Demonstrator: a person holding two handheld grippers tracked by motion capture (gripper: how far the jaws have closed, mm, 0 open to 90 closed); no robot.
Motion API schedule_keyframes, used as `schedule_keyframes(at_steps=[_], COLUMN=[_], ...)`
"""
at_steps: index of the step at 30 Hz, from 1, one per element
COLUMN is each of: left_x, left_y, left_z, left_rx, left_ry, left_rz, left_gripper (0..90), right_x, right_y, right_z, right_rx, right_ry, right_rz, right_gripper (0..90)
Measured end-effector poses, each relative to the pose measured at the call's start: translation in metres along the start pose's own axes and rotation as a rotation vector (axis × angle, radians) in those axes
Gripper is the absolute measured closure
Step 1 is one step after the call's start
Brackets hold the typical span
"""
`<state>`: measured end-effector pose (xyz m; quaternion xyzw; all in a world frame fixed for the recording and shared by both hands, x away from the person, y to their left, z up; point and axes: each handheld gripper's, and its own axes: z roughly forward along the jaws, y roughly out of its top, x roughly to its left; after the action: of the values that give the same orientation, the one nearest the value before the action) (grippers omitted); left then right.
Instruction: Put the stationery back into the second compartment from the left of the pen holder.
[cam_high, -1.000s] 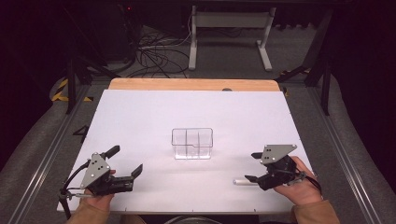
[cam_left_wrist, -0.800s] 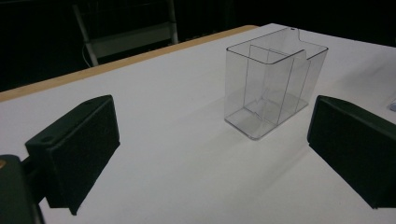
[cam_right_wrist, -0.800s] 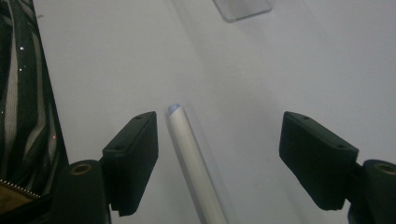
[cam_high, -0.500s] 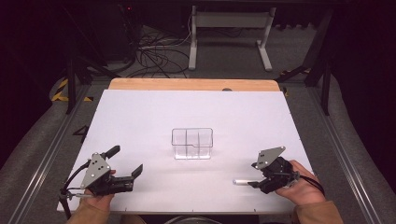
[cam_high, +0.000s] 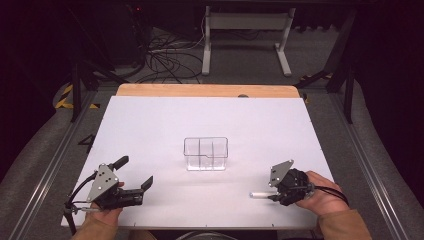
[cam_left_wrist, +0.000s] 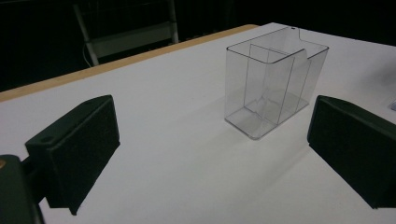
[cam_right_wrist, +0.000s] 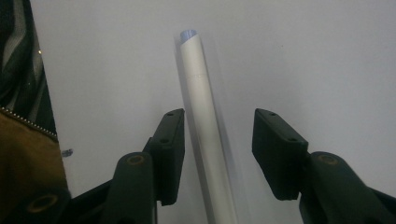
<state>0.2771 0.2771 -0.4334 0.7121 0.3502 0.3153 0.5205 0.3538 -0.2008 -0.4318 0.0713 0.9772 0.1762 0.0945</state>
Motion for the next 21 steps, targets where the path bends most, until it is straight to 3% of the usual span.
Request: schedule_keyframes(at_steps=[7, 13, 21], left_x=[0.000, 0.000, 0.000], left_y=[0.000, 0.000, 0.000], left_z=[0.000, 0.000, 0.000], left_rx=[0.001, 0.003, 0.003], left_ry=[-0.002, -0.002, 0.000], left_rz=[0.002, -0.001, -0.002], left_gripper=[3.1, 3.1, 3.1], right_x=[-0.003, -0.005, -0.005], right_y=[0.001, 0.003, 0.003], right_z=[0.004, 0.008, 0.013], right_rx=[0.047, 0.090, 0.128], right_ry=[0.033, 0.026, 0.037], right_rz=[-0.047, -0.076, -0.110], right_gripper=[63.6, 65.9, 75.7])
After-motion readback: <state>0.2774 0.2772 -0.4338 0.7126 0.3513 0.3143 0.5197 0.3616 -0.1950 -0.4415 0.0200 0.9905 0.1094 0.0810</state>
